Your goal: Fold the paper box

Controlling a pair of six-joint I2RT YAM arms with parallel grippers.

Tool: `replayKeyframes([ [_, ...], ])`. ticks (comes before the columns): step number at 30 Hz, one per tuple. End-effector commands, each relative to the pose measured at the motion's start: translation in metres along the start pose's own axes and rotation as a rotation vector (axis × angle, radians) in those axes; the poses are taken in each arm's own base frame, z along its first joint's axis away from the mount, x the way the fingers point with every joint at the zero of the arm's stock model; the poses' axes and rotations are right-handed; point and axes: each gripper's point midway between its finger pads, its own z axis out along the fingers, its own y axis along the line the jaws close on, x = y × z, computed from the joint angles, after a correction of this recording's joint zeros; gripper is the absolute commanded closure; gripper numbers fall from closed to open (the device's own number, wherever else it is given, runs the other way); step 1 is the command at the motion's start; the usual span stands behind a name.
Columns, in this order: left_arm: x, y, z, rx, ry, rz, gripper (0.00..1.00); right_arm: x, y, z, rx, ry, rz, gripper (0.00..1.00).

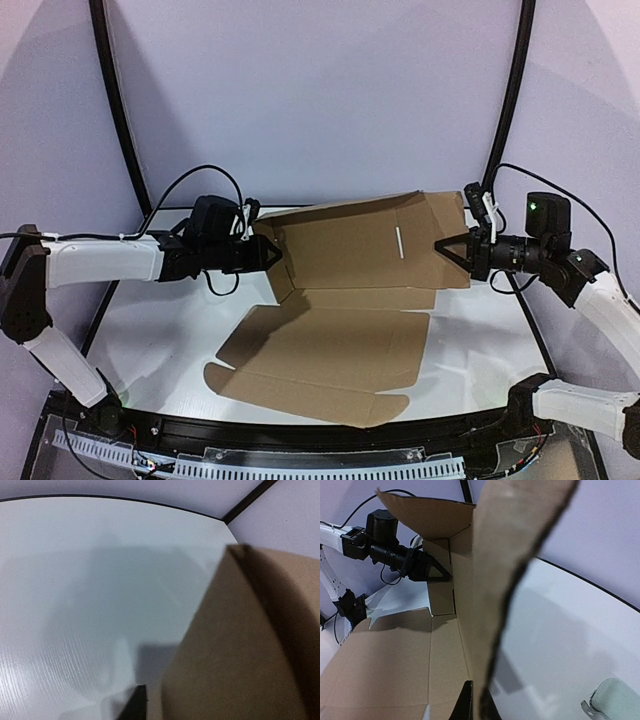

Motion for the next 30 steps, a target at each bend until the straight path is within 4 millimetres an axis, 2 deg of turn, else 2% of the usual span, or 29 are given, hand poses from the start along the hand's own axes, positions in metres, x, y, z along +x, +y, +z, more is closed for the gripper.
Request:
replayKeyframes([
  [1,-0.013,-0.001,-0.011,-0.045,-0.029,0.009,0.53,-0.035,0.01,-0.012,-0.018,-0.098,0.02,1.0],
  [4,-0.014,-0.001,-0.01,-0.044,-0.034,0.003,0.41,-0.042,0.017,-0.015,-0.048,-0.117,0.021,1.0],
  [7,-0.015,-0.001,-0.01,-0.041,-0.04,-0.003,0.38,-0.047,0.021,-0.017,-0.061,-0.122,0.023,1.0],
  [12,-0.015,-0.001,-0.007,-0.034,-0.055,-0.016,0.38,-0.05,0.028,-0.02,-0.096,-0.13,0.016,1.0],
  [21,-0.036,-0.012,0.002,0.028,-0.153,-0.032,0.37,-0.055,0.036,-0.024,-0.128,-0.142,0.01,1.0],
  [26,-0.032,-0.012,0.007,0.03,-0.133,-0.04,0.43,-0.059,0.038,-0.027,-0.122,-0.15,0.009,1.0],
  [30,-0.028,-0.012,0.006,0.035,-0.124,-0.043,0.43,-0.061,0.038,-0.029,-0.118,-0.157,0.004,1.0],
])
